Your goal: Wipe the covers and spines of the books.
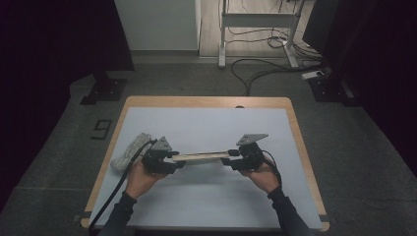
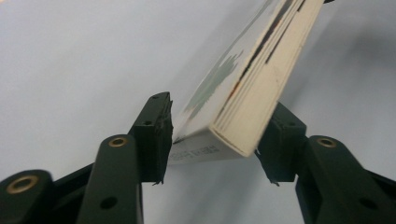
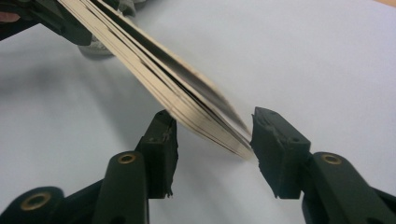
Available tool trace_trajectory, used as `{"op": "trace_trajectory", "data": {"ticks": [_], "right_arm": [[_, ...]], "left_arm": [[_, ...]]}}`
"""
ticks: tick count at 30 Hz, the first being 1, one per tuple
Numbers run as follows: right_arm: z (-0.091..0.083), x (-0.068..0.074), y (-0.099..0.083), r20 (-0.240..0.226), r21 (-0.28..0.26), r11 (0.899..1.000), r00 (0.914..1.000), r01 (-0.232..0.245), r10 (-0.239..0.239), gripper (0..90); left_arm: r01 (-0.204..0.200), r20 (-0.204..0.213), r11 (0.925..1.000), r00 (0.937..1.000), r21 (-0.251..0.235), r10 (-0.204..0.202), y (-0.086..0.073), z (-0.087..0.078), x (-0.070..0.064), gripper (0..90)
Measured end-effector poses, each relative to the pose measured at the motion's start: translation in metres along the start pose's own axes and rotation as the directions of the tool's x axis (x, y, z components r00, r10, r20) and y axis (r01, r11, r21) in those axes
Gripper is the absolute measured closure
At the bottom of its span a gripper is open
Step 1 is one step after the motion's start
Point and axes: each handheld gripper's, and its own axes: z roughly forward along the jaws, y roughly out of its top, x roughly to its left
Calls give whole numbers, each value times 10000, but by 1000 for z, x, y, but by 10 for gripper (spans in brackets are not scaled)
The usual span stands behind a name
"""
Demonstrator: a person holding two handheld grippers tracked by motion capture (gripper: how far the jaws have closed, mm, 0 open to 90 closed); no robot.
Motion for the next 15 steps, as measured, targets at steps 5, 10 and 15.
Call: {"op": "trace_trajectory", "data": {"ticks": [5, 10, 15], "right_arm": [[0, 1, -6, -114, 104, 9999, 9999, -25, 26, 423], [0, 4, -11, -190, 233, 9997, 9998, 13, -8, 397], [0, 8, -18, -345, 267, 9995, 9993, -162, 171, 388]], "left_arm": [[37, -142, 10000, 9999, -30, -38, -6, 0, -5, 390], [342, -118, 9994, 9993, 55, -342, -13, 1, -9, 324], [663, 70, 9977, 9978, 109, -664, -20, 2, -13, 306]]}}
